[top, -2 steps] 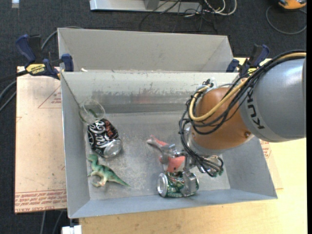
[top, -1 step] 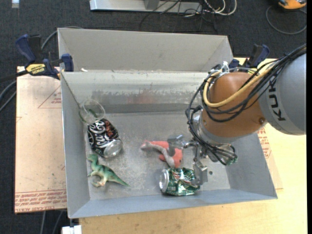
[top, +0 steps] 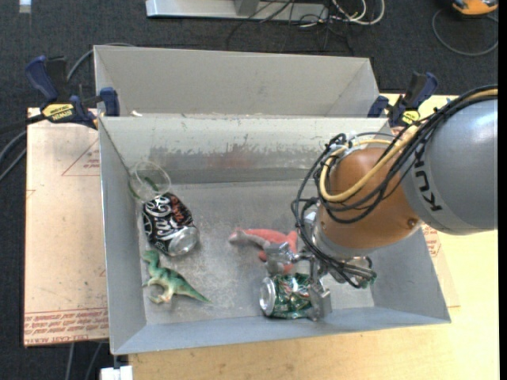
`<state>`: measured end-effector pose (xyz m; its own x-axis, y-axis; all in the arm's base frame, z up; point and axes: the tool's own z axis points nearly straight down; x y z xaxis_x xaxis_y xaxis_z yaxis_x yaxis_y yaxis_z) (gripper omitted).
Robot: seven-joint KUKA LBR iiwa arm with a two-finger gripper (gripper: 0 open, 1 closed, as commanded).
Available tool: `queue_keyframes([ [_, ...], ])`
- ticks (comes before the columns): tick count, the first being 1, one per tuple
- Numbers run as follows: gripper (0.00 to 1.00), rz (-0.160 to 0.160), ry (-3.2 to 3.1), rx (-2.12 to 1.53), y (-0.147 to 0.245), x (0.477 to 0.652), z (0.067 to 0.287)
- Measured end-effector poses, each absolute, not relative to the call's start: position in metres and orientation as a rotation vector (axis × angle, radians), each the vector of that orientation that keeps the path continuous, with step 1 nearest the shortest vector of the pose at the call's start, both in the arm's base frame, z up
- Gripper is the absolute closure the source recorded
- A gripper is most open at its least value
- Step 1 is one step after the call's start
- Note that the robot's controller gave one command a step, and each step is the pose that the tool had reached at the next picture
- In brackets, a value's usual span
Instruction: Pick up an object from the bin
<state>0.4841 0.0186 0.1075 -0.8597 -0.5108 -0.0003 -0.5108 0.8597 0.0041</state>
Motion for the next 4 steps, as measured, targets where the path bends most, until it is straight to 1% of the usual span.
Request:
queue_keyframes([
  [1, 0.00, -0.001, -2.880, 1.279, -0.009, 0.496, 0.070],
  [2, 1.00, -0.006, -3.046, 0.784, 0.035, 0.499, 0.071],
  [3, 1.00, -0.006, -3.047, 0.781, 0.035, 0.499, 0.071],
  [4, 1.00, -0.010, -3.038, 0.778, 0.035, 0.496, 0.079],
])
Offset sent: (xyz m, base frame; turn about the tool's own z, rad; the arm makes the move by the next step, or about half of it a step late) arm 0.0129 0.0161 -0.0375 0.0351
